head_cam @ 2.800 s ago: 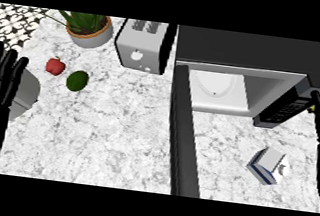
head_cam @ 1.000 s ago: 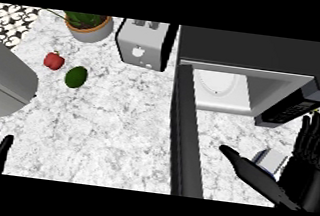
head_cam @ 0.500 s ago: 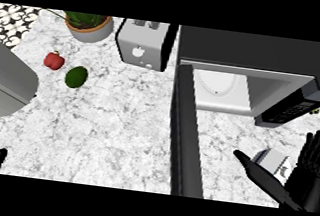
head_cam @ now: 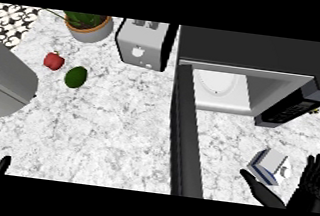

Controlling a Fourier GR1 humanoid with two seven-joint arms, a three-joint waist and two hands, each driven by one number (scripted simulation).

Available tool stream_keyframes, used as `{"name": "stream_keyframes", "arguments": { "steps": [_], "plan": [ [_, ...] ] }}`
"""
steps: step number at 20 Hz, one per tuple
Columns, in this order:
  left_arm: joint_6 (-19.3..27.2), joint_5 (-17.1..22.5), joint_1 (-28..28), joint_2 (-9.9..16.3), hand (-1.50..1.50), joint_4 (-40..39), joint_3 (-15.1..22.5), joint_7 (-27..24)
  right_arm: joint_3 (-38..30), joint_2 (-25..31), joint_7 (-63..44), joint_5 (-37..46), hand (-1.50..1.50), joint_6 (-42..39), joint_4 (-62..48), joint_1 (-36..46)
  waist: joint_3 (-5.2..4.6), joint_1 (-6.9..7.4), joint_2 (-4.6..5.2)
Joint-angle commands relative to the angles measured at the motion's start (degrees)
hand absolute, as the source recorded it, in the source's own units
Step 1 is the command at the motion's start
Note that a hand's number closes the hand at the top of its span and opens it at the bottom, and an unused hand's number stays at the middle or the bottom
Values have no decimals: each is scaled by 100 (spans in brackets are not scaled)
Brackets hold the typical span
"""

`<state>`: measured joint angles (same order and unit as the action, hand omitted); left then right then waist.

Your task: Pick up the milk, place it into the microwave and close the microwave

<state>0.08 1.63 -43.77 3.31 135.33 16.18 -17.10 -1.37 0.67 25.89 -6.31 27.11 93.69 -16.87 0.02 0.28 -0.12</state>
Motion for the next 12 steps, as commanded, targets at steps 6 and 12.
{"name": "stream_keyframes", "arguments": {
  "steps": [6,12],
  "plan": [
    [-304,425,-504,232,-150,204,-293,-302,-212,-59,1204,-227,-150,-610,-933,-271,-2,18,-7],
    [3,-33,-12,7,-150,93,58,42,-594,180,1175,-308,-150,-676,-1768,779,0,2,8]
  ]
}}
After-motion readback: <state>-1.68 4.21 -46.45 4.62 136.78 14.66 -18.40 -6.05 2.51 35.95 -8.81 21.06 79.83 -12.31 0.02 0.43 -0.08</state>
